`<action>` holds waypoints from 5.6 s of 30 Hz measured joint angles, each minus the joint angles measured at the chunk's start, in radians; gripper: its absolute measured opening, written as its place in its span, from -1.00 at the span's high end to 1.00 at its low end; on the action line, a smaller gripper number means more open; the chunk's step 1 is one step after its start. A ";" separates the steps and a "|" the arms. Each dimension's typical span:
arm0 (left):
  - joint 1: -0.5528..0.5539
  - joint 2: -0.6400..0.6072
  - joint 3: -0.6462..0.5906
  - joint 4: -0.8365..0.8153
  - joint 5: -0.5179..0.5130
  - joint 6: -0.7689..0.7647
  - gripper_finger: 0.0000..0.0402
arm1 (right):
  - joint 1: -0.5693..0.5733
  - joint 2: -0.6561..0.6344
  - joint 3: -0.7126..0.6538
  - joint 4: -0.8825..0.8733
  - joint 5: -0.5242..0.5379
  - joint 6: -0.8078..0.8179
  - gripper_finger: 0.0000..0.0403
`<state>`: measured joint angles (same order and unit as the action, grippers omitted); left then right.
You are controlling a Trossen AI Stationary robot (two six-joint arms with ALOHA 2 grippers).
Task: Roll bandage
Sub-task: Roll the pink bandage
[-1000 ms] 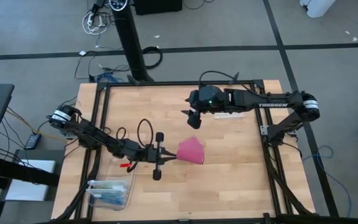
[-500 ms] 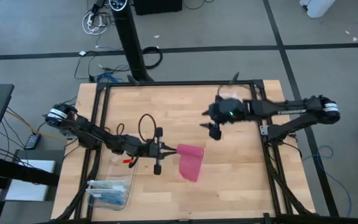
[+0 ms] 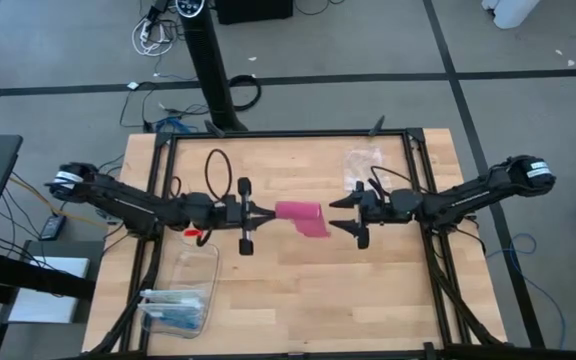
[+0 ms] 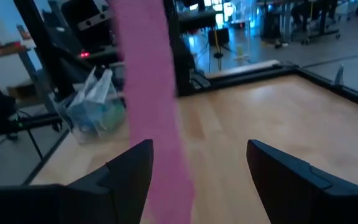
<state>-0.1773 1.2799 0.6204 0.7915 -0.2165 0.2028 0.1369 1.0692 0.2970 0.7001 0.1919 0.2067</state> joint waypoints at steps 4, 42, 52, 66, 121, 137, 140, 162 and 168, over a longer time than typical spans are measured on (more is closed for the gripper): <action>0.016 -0.022 0.006 -0.006 0.001 0.002 0.99 | 0.018 0.040 0.020 0.022 0.032 -0.022 -0.36; 0.218 -0.127 0.009 -0.016 -0.193 0.113 0.99 | 0.154 0.387 0.173 0.177 0.099 0.010 0.99; 0.310 -0.127 -0.094 -0.044 -0.218 0.101 0.99 | 0.254 0.321 0.270 0.123 0.182 -0.024 0.99; 0.188 0.026 -0.122 -0.152 -0.238 0.102 0.99 | 0.124 0.318 0.730 -0.345 0.234 -0.271 1.00; -0.121 0.066 0.010 -0.130 -0.254 0.185 0.99 | -0.077 0.164 0.797 -1.179 0.170 -0.144 0.19; -0.029 0.046 0.010 -0.061 -0.162 0.163 0.99 | 0.026 0.128 0.130 -0.032 0.039 -0.020 0.01; -0.020 0.045 0.011 -0.028 -0.137 0.163 0.99 | 0.028 0.173 0.128 0.051 0.039 -0.016 -0.12; 0.042 0.046 0.011 0.052 -0.164 0.160 0.99 | 0.020 0.417 0.283 0.183 0.025 -0.058 0.89; 0.066 0.046 0.005 0.048 -0.202 0.159 0.99 | 0.055 0.381 0.288 0.191 0.031 -0.069 0.97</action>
<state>-0.1113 1.3264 0.6252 0.8392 -0.4181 0.3622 0.1919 1.4504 0.5850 0.8910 0.2234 0.1374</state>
